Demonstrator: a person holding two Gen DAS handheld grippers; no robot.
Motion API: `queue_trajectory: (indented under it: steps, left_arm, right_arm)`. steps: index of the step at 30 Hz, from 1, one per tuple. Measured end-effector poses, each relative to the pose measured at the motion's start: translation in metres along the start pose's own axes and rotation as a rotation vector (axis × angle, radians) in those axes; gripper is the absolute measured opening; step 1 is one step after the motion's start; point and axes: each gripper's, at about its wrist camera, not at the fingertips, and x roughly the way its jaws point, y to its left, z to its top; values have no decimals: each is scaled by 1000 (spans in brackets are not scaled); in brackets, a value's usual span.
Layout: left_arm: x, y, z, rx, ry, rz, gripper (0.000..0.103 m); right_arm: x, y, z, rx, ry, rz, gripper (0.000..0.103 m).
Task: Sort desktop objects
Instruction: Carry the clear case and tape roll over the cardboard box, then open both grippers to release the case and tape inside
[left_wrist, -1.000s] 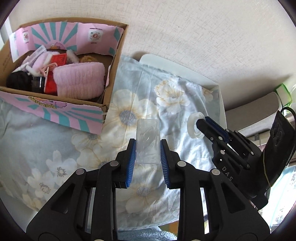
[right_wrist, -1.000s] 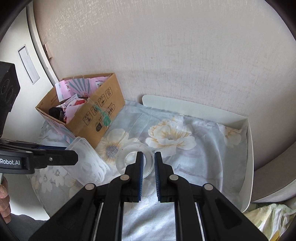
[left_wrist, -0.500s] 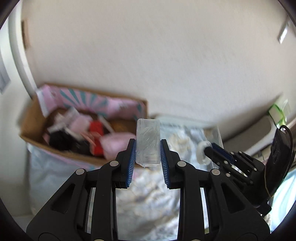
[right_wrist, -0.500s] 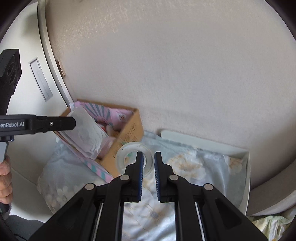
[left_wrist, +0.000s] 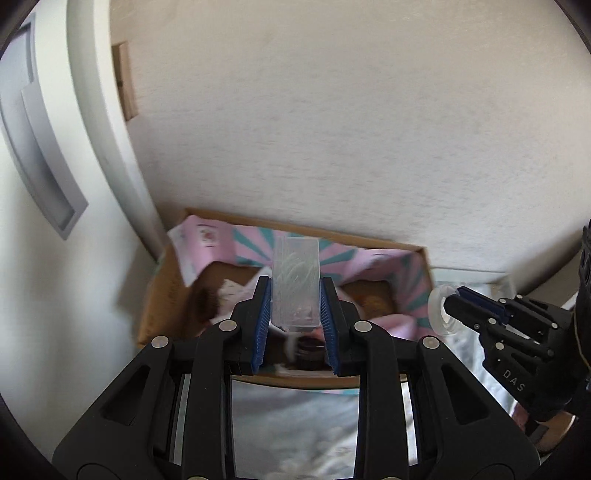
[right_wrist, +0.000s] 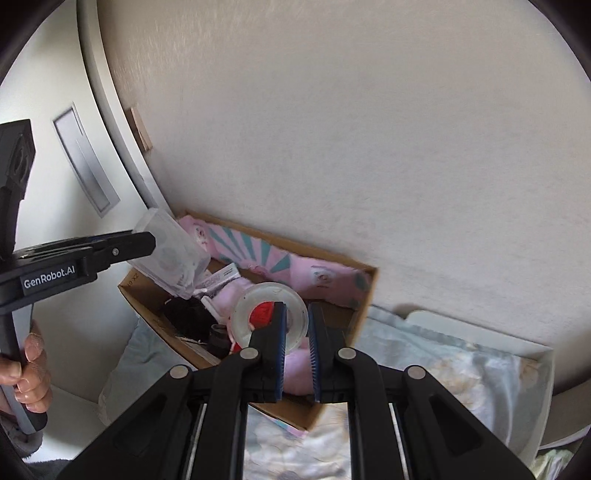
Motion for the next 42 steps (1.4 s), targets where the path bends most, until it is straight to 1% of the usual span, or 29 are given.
queue_trajectory:
  steps: [4, 9, 12, 14, 15, 16, 17, 18, 19, 20, 21, 22, 25, 28, 30, 33, 36, 38, 40, 42]
  left_arm:
    - [20, 25, -6, 17, 26, 41, 23]
    - [44, 45, -14, 21, 80, 44, 23]
    - [55, 50, -16, 35, 93, 33, 23]
    - [60, 49, -14, 57, 104, -6, 25]
    - [62, 47, -13, 73, 116, -38, 35]
    - [62, 45, -11, 90, 122, -49, 62]
    - [61, 43, -9, 110, 116, -38, 80]
    - [57, 40, -7, 135, 92, -18, 103]
    - [52, 39, -6, 151, 59, -5, 102]
    - [47, 38, -5, 162, 30, 0, 102]
    - [44, 37, -4, 169, 13, -2, 102]
    - [42, 37, -2, 169, 11, -7, 102]
    - [41, 39, 4, 138, 29, -21, 102]
    - [38, 44, 6, 91, 25, -39, 102]
    - [34, 48, 7, 65, 24, -48, 102]
    - [27, 52, 10, 43, 14, -47, 102]
    - [20, 51, 13, 40, 18, -43, 102]
    - [16, 49, 16, 47, 39, -63, 102]
    - [9, 44, 17, 55, 41, -71, 102]
    - [-3, 37, 17, 71, 23, -68, 102]
  right_arm:
    - [28, 21, -2, -5, 47, 14, 11]
    - [56, 33, -3, 0, 91, 10, 11]
    - [66, 33, -2, 29, 107, -2, 11]
    - [73, 31, -2, 53, 130, -11, 11]
    - [76, 31, -1, 68, 145, -8, 14]
    - [77, 31, -1, 82, 150, -3, 27]
    - [77, 30, -1, 98, 148, -5, 38]
    - [75, 28, -2, 115, 141, -18, 63]
    - [71, 28, -2, 129, 123, -36, 80]
    - [66, 26, -2, 144, 97, -50, 81]
    - [61, 24, -3, 160, 80, -56, 81]
    - [59, 22, -2, 177, 80, -63, 81]
    - [57, 15, -2, 231, 118, -94, 81]
    - [54, 10, -4, 269, 146, -122, 81]
    - [52, 9, -5, 272, 151, -144, 81]
    - [44, 11, -8, 253, 136, -170, 81]
    - [37, 12, -8, 254, 147, -197, 81]
    - [34, 10, -7, 274, 184, -217, 81]
    - [30, 7, -7, 298, 206, -221, 81]
    - [19, 6, -8, 314, 184, -221, 81]
